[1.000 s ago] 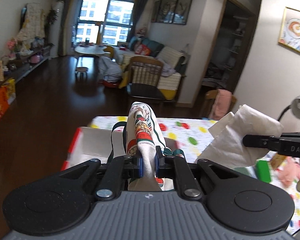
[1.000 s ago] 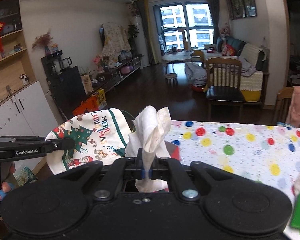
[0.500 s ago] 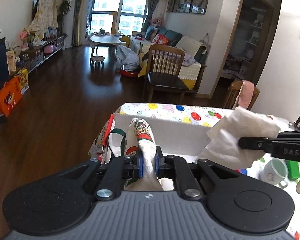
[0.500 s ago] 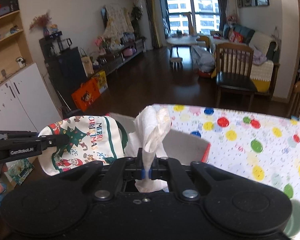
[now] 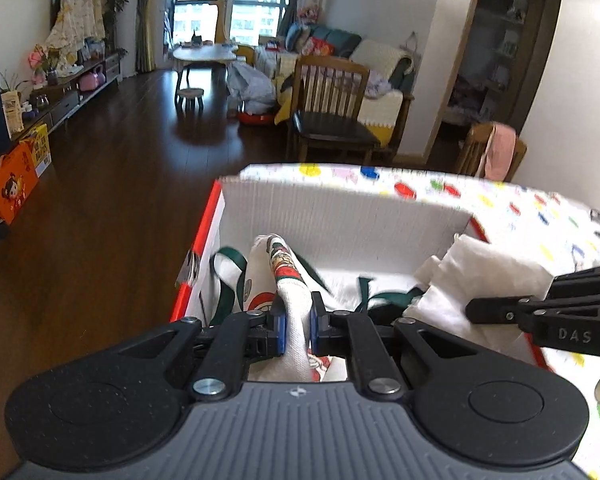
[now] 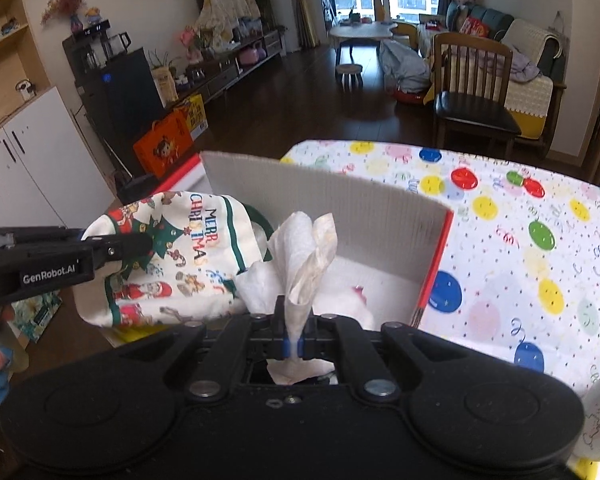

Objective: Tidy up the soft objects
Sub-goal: 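Open both grippers to drop the bag and tissue into the box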

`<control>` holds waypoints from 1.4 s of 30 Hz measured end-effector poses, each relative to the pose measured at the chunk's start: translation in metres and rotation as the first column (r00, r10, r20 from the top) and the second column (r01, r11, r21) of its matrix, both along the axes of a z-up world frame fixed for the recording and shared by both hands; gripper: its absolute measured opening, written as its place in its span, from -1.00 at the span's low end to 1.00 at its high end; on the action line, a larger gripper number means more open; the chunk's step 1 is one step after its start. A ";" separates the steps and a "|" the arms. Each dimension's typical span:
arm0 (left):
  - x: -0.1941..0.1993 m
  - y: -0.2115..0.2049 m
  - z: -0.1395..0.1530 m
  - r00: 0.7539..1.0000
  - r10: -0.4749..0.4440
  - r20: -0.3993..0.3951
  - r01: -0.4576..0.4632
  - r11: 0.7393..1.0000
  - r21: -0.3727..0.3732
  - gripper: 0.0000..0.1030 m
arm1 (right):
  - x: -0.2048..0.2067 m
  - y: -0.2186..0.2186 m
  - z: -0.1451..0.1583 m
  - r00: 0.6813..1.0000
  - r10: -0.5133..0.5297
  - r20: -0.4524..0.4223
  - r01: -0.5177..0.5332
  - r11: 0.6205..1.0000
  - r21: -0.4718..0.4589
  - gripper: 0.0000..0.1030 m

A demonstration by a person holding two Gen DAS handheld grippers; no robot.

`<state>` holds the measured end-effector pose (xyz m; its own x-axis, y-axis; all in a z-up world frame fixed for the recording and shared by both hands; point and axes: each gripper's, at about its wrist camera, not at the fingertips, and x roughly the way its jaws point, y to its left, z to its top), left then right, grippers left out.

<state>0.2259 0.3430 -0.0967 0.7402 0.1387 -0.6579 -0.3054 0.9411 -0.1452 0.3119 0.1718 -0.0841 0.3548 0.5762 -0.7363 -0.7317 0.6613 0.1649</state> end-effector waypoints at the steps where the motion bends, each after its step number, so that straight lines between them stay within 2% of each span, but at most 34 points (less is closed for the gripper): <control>1: 0.001 0.000 -0.003 1.000 -0.005 -0.015 0.005 1.000 0.004 -0.80 | -0.001 0.000 -0.002 1.000 0.002 -0.004 -0.002 1.000 -0.006 -0.93; 9: 0.002 0.000 -0.017 0.994 -0.033 -0.108 0.036 0.999 0.024 -0.80 | -0.012 0.002 -0.012 0.999 0.039 -0.003 -0.039 0.998 -0.049 -0.76; 16: 0.007 -0.001 -0.017 0.990 -0.032 -0.140 0.037 0.999 0.039 -0.78 | -0.016 0.001 -0.013 0.999 0.043 -0.001 -0.043 0.997 -0.065 -0.61; 23: 0.007 -0.004 -0.015 0.987 -0.026 -0.160 0.039 0.996 0.077 -0.71 | -0.016 -0.003 -0.009 0.999 0.040 0.014 -0.039 0.998 -0.053 -0.35; 25: 0.006 -0.005 -0.015 0.987 -0.024 -0.160 0.038 0.996 0.080 -0.59 | -0.019 -0.006 -0.007 0.999 0.040 0.020 -0.039 0.998 -0.046 -0.27; 26: 0.005 -0.004 -0.015 0.987 -0.024 -0.158 0.036 0.996 0.076 -0.41 | -0.020 -0.007 -0.007 0.999 0.038 0.019 -0.037 0.998 -0.044 -0.23; 28: 0.004 -0.003 -0.014 0.987 -0.026 -0.156 0.036 0.997 0.062 0.10 | -0.022 -0.011 -0.005 0.999 0.029 0.015 -0.029 0.999 -0.030 -0.15; 29: 0.003 -0.003 -0.013 0.988 -0.030 -0.152 0.039 0.998 0.057 0.44 | -0.023 -0.013 -0.003 0.999 0.028 0.015 -0.028 0.999 -0.022 -0.10; 33: -0.002 -0.012 -0.005 0.991 -0.040 -0.128 0.054 0.993 0.106 0.46 | -0.027 -0.018 0.007 0.999 0.031 0.026 -0.031 1.000 0.001 0.03; 40: -0.014 -0.020 0.012 0.995 -0.048 -0.089 0.057 0.994 0.096 0.46 | -0.038 -0.034 0.033 0.998 0.035 0.061 -0.039 0.997 0.068 0.29; 42: -0.018 -0.023 0.019 0.996 -0.053 -0.068 0.059 0.994 0.091 0.47 | -0.042 -0.039 0.043 0.997 0.032 0.074 -0.039 0.995 0.088 0.42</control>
